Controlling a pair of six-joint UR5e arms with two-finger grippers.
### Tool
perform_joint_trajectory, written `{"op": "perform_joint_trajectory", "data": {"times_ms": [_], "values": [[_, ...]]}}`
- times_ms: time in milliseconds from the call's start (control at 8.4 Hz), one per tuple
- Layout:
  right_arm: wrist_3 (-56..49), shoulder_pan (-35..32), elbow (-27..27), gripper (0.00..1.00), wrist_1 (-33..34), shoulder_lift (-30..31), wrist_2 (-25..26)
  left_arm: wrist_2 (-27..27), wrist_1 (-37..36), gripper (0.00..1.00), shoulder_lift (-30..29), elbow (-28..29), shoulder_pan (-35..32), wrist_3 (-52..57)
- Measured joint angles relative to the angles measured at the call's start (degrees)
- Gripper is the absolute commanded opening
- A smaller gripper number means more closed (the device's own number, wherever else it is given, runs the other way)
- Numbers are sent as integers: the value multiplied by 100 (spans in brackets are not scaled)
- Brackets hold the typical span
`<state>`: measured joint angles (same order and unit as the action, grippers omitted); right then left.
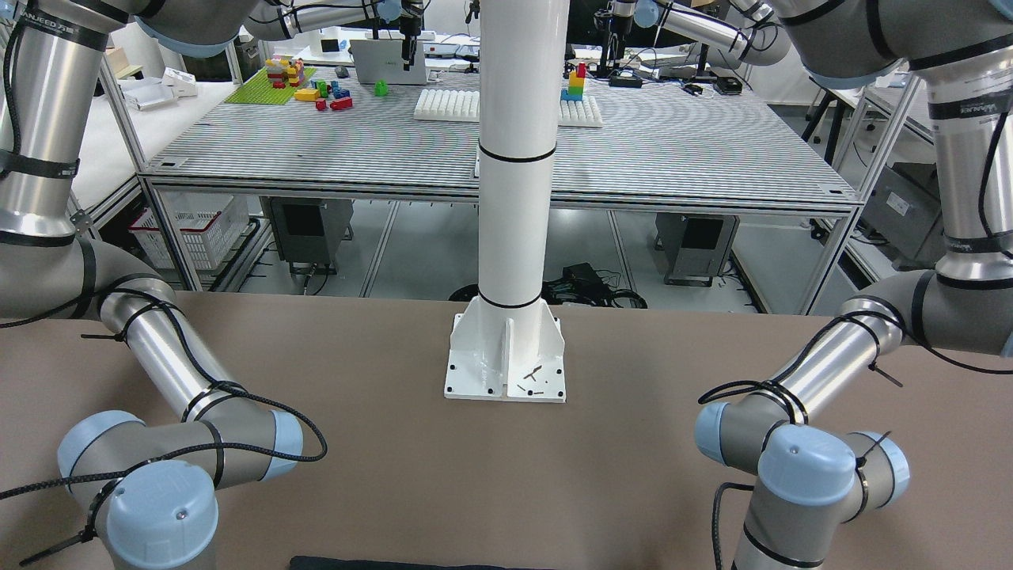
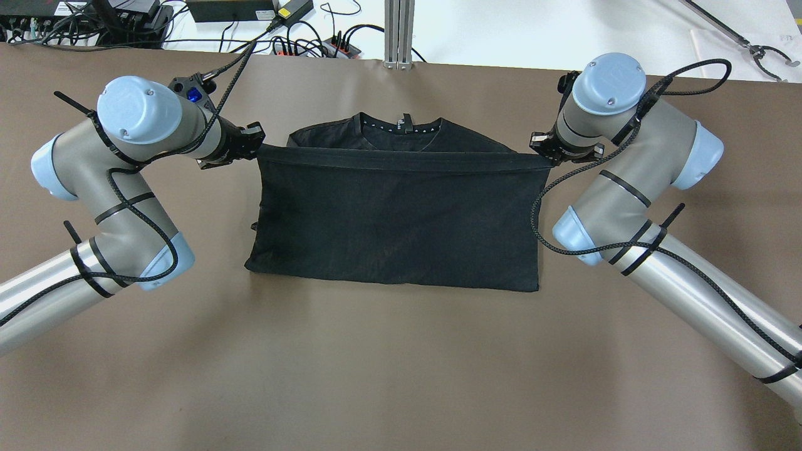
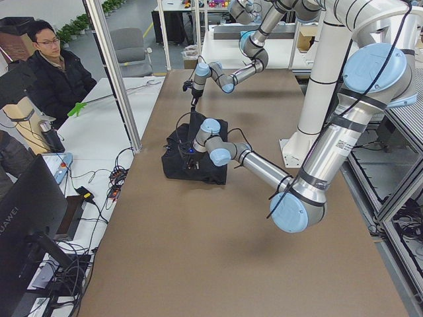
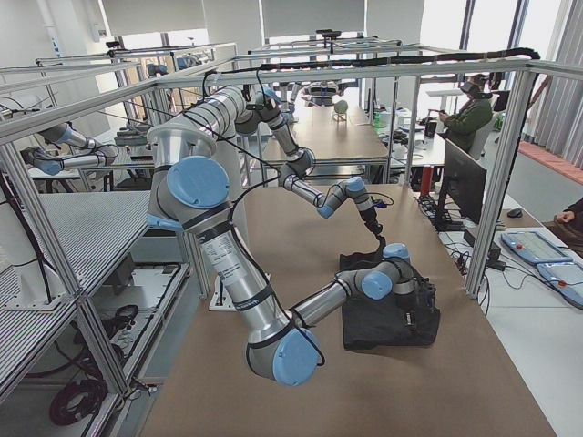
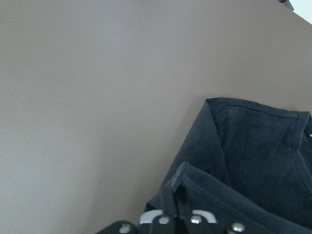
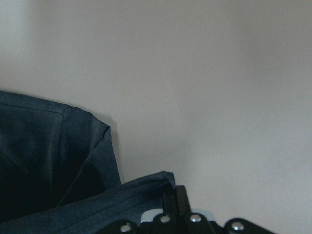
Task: Fold clothes
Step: 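Lay the hem down near the collar with both grippers, folding the shirt in half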
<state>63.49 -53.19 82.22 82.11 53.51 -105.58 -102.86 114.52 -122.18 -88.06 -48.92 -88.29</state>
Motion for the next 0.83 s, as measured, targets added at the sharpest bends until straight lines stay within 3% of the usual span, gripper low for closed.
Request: {"op": "perform_joint_trajectory", "data": {"times_ms": [715,834], "values": [[48,1,-638,0,-443,-245,171,55,784,7,-623,1283,-37,21],[56,1,-674,4,-447,-293,195,55,849,8,-639,1365,-73,26]]}}
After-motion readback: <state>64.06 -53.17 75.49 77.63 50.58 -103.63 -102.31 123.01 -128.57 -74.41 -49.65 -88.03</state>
